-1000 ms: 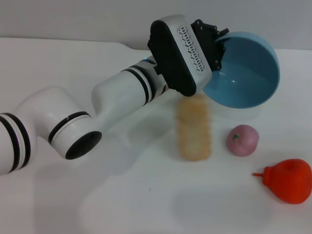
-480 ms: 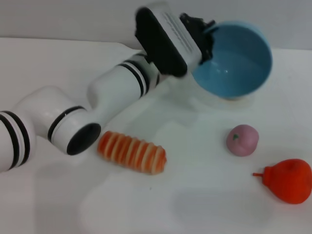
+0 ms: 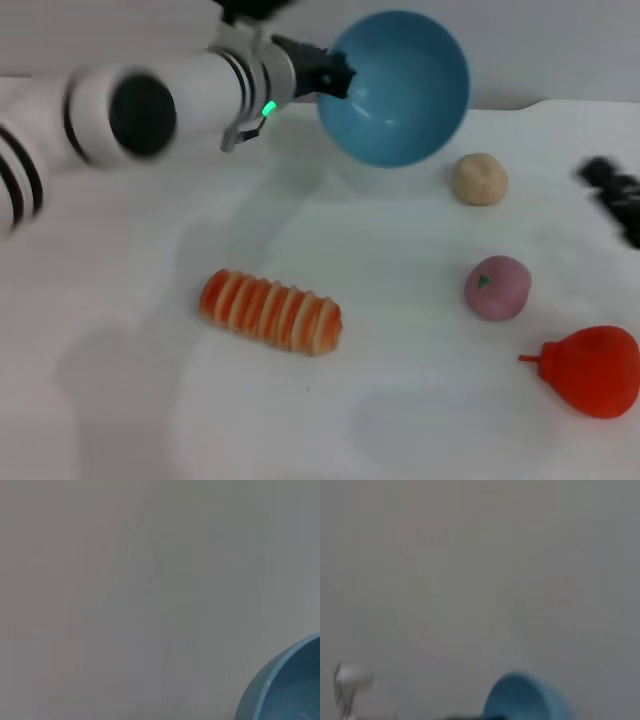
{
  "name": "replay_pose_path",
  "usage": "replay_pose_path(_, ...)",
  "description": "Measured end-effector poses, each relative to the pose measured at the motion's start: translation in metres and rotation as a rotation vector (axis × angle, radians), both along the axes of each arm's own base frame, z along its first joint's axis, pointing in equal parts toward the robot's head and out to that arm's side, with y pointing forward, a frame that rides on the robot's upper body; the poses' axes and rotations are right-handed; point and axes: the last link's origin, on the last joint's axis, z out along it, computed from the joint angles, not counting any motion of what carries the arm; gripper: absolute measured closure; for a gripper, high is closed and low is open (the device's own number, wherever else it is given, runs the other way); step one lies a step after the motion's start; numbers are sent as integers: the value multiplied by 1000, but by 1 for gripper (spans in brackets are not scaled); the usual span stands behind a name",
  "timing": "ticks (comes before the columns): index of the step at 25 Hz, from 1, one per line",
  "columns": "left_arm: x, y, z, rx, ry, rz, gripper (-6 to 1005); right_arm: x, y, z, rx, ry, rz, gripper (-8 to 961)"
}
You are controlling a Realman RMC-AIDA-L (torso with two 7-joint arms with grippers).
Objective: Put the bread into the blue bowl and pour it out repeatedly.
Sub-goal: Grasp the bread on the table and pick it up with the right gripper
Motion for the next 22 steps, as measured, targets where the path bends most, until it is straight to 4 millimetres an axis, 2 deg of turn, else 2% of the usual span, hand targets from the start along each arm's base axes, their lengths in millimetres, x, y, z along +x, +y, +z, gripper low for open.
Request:
replay_pose_path(3, -5, 7, 15, -68, -64, 128, 999, -23, 23, -19, -114, -99, 99, 493)
replay_pose_path(4, -8, 10, 25, -86, -100, 177, 999, -40, 33, -32, -187, -167, 178, 491)
replay_pose_path(6, -10, 10, 28, -87, -109, 186, 1000, -46, 37, -37, -221, -201, 216, 488)
replay_pose_path(9, -17, 9, 39, -74, -136, 207, 1000, -68, 46, -56, -324, -309, 333, 483)
replay_pose_path(12, -20, 7, 49, -63, -161, 216, 1000, -84, 52, -74, -427, -377, 380, 479)
replay_pose_path(17, -15, 4, 51, -88, -174, 212, 1000, -100, 59, -96, -547, -495, 413, 471)
replay_pose_path(22, -8, 3, 53, -163, -169, 236, 1000, -106, 62, -103, -582, -547, 430, 459)
